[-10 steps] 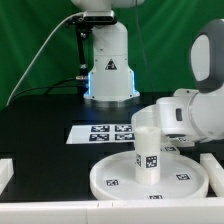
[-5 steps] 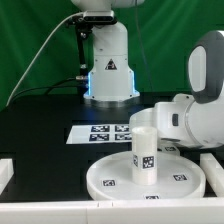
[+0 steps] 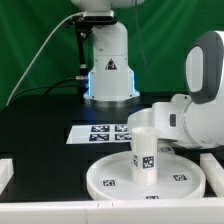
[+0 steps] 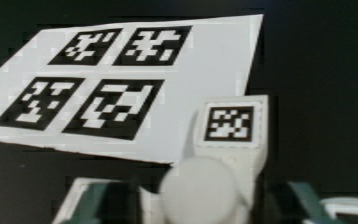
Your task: Assemble round table
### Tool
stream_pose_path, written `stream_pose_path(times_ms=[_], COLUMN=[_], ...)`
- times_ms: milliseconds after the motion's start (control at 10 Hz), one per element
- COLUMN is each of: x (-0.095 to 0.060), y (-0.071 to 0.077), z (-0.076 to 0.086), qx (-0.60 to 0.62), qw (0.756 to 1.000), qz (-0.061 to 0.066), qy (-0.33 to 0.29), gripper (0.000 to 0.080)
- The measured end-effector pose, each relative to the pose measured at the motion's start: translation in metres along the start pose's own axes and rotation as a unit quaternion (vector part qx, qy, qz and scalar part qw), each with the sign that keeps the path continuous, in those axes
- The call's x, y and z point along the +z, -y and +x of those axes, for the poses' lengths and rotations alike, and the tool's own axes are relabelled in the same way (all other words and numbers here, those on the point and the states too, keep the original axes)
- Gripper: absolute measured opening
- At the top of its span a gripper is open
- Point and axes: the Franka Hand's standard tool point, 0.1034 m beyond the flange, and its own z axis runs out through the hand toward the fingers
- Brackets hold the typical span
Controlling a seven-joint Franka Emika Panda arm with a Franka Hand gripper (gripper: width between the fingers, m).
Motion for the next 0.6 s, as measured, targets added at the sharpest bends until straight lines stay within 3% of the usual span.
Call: stream_pose_path(times_ms=[300, 500, 600], x=[-0.001, -0.02, -0.033], y=[-0.001, -0.011, -0.026], z=[-0.002, -0.029, -0.046], qx=[0.0, 0.002, 0.009], qw=[1.0, 1.0, 1.0], qz=[0.001, 0.012, 0.025], qy=[0.001, 0.007, 0.006], gripper=[0.0219, 0.0219, 0.0219])
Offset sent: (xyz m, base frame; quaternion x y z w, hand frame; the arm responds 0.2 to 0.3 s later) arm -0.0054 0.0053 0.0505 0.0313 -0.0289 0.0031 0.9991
